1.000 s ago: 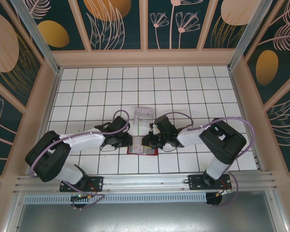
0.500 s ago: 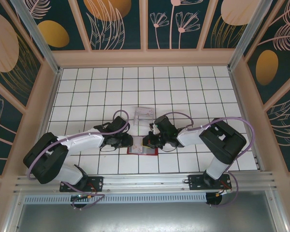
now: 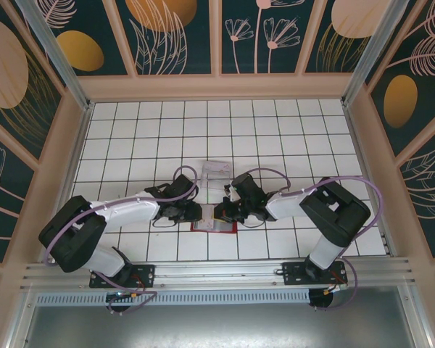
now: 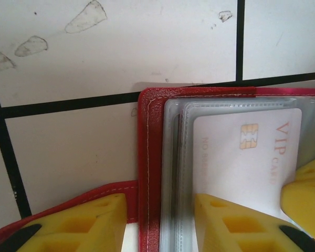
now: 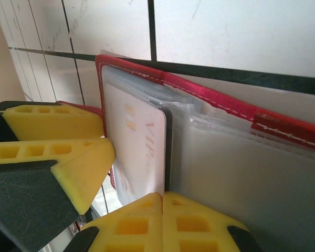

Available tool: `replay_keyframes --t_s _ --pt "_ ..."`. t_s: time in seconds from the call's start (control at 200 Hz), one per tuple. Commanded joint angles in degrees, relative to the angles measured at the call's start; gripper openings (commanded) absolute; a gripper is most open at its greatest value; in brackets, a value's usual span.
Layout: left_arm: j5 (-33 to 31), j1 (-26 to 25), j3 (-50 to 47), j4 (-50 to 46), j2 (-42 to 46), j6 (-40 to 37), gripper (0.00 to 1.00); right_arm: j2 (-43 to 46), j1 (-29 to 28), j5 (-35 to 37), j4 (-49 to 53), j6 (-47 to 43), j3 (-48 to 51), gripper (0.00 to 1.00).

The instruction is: Take the credit cards out of the card holder

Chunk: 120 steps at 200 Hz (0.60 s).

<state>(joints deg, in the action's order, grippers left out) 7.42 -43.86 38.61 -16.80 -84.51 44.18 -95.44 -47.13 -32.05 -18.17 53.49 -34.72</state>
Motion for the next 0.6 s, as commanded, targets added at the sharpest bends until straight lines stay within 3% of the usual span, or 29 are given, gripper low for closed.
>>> replay_keyframes --t_s 0.0,0.57,0.595 --pt "-2.2 -0.2 -0.6 -2.7 -2.2 -1.2 0.37 2.2 -0.1 1.5 1.4 -0.5 1.1 0.00" --pt "-1.5 -0.3 -0.6 -2.1 -3.1 -1.3 0.35 5.3 1.0 2.0 2.2 -0.8 2.7 0.00" --pt "-1.4 -0.3 -0.6 -2.0 -3.2 -1.2 0.35 4.9 1.0 1.6 1.6 -0.7 2.7 0.04"
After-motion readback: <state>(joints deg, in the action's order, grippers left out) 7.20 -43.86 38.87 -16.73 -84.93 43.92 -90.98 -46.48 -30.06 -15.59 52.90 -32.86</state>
